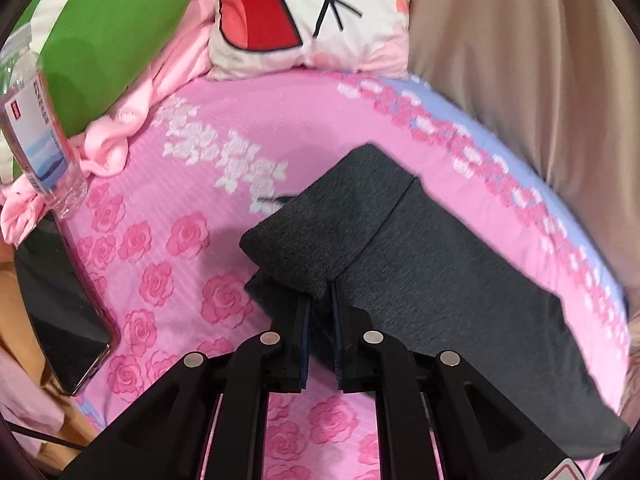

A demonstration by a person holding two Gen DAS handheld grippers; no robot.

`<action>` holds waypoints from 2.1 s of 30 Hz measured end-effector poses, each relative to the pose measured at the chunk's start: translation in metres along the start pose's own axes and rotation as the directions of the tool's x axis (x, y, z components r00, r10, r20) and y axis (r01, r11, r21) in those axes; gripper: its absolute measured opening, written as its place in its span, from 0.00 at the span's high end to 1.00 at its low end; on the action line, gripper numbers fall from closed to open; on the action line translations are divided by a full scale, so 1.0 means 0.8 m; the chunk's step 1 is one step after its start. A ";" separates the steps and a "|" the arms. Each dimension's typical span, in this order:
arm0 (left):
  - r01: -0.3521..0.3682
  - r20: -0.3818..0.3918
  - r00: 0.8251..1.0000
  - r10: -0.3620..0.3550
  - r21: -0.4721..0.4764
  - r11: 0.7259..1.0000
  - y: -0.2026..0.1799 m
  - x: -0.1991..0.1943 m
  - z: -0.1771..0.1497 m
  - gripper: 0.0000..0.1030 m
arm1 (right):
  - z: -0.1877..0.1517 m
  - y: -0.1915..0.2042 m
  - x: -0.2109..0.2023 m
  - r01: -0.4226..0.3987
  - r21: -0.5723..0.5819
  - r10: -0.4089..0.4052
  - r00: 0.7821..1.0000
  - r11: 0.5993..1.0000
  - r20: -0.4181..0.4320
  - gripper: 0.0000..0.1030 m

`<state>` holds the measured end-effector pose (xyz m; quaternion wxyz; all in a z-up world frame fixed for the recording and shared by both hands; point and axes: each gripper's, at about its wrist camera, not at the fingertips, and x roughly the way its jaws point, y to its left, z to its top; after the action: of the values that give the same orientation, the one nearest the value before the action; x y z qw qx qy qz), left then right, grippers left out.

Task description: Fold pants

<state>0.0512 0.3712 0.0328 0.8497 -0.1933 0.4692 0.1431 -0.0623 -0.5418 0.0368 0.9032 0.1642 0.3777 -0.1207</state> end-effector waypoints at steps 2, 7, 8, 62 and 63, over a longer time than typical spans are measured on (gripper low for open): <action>-0.011 -0.019 1.000 0.011 0.009 1.000 0.004 0.008 -0.010 0.84 | -0.030 -0.021 0.030 0.003 0.024 0.000 0.994 1.000 -0.106 0.97; -0.077 0.061 0.995 0.075 0.040 0.996 -0.003 -0.031 -0.033 0.65 | -0.054 -0.037 0.003 0.037 0.038 -0.034 0.997 0.999 -0.076 0.74; -0.071 0.082 0.994 0.067 0.045 0.996 -0.006 -0.043 -0.037 0.53 | -0.056 -0.042 -0.001 0.043 0.045 -0.040 0.997 0.998 -0.072 0.73; 0.246 -0.053 0.966 -0.253 0.485 0.839 -0.392 -0.021 -0.220 0.33 | 0.001 -0.074 0.012 -0.039 0.039 0.040 0.999 0.999 -0.032 0.52; 0.254 -0.047 0.963 -0.266 0.497 0.830 -0.397 -0.027 -0.223 0.33 | -0.006 -0.080 0.006 -0.064 0.059 0.066 0.997 0.996 -0.038 0.50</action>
<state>0.0422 0.0060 0.0265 0.8878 -0.0277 0.4490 -0.0973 -0.0840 -0.5990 0.0169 0.8938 0.2050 0.3866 -0.0988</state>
